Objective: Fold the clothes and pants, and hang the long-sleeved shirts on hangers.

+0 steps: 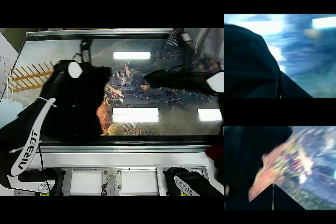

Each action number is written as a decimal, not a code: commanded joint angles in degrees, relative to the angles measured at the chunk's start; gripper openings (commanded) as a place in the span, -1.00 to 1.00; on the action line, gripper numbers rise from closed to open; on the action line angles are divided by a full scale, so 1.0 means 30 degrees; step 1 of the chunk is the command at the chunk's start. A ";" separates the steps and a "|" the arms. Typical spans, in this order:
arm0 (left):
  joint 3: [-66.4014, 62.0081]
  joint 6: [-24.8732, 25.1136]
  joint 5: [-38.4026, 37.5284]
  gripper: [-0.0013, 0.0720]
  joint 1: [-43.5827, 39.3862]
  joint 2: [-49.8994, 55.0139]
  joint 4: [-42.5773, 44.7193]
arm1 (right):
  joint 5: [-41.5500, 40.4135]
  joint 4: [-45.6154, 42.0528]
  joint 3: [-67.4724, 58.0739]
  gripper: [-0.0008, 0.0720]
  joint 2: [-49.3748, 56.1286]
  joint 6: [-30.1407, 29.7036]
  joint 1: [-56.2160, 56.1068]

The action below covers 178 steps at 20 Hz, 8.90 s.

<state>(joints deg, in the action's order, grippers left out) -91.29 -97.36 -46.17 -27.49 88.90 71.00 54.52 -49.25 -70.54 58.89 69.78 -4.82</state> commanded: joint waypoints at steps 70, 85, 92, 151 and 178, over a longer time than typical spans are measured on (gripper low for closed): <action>0.0379 0.1377 0.0736 -0.93 1.5453 -1.6487 -0.2535 | 0.1064 -0.9879 -0.6368 -0.95 -0.6725 0.5348 0.7817; -0.1705 0.1457 0.3723 -0.93 0.6681 -0.3657 -0.3162 | -0.2266 -1.2087 -0.7431 -0.95 -0.2484 0.5406 0.7810; -0.3133 0.1523 -0.1370 -0.93 0.7701 -0.1078 -0.0488 | 0.4852 -1.2568 -0.6142 -0.95 -0.3512 0.5391 0.7723; -0.2091 0.3038 -0.4371 -0.93 0.1479 0.3956 -0.1013 | 0.1639 -0.8204 0.0393 -0.95 0.7614 0.6003 0.0306; 1.2626 0.5085 -0.6972 1.00 -0.2994 -0.9573 -0.0969 | 0.3854 -1.0586 0.9333 0.81 -0.7009 0.5151 0.0430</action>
<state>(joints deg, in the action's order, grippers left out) -51.90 -76.14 -70.46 -37.67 62.37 67.85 66.06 -82.30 -40.03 38.39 86.65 -2.87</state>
